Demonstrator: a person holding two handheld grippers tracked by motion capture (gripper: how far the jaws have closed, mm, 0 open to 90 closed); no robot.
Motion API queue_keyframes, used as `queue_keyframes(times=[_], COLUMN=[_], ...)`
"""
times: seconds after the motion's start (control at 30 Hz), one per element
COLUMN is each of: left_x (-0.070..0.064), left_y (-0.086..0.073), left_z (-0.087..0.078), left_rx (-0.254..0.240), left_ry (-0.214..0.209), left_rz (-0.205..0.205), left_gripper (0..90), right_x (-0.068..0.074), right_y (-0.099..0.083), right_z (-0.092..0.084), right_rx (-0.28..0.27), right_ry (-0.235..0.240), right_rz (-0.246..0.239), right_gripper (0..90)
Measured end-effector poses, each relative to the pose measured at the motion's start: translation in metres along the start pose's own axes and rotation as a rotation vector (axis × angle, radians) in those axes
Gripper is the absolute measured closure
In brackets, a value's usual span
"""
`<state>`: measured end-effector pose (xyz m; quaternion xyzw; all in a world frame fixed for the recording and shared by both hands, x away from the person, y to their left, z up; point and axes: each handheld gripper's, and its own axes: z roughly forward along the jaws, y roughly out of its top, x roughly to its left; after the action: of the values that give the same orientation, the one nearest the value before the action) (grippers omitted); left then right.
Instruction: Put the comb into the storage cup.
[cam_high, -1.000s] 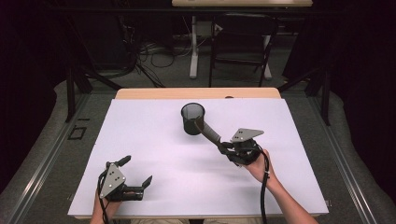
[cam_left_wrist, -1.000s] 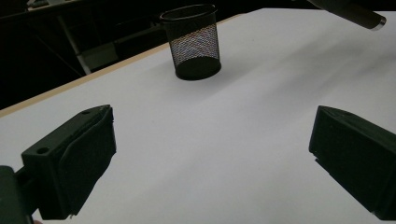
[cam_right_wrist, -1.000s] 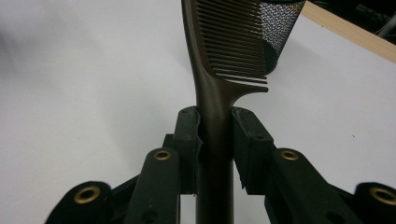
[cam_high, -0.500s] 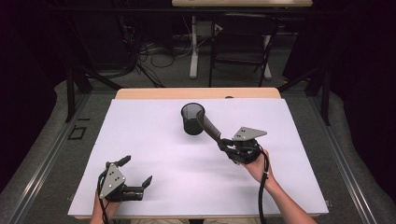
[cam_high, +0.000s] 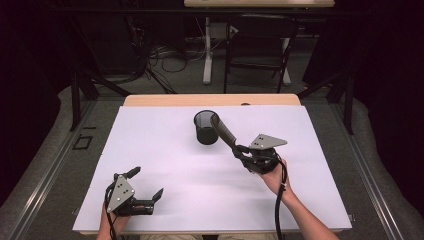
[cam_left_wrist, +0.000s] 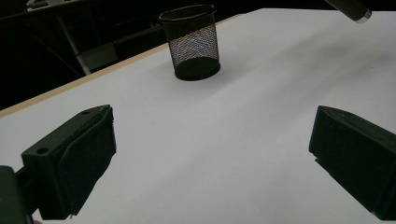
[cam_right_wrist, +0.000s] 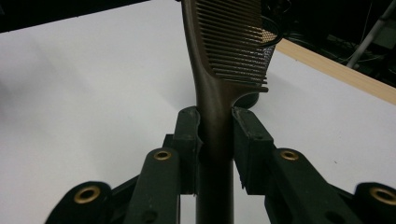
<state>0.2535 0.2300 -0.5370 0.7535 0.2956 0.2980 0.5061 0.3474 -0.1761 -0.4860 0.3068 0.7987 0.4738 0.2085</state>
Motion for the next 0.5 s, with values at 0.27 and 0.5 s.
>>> queue_keyframes(times=[0.27,0.5], left_x=[0.0,-0.0001], left_y=[-0.0001,-0.0001], left_z=[0.0003,0.0004], left_rx=[0.001,0.001], left_ry=[0.0,-0.001], left_rz=[0.0,-0.001], left_gripper=[0.8,0.8], right_x=[-0.0022,-0.0027], right_y=[0.0019,0.004], right_z=[-0.0009,-0.0019], right_rx=[-0.033,-0.061], right_ry=[-0.01,-0.02], right_rz=[0.009,0.011], right_gripper=[72.8,72.8])
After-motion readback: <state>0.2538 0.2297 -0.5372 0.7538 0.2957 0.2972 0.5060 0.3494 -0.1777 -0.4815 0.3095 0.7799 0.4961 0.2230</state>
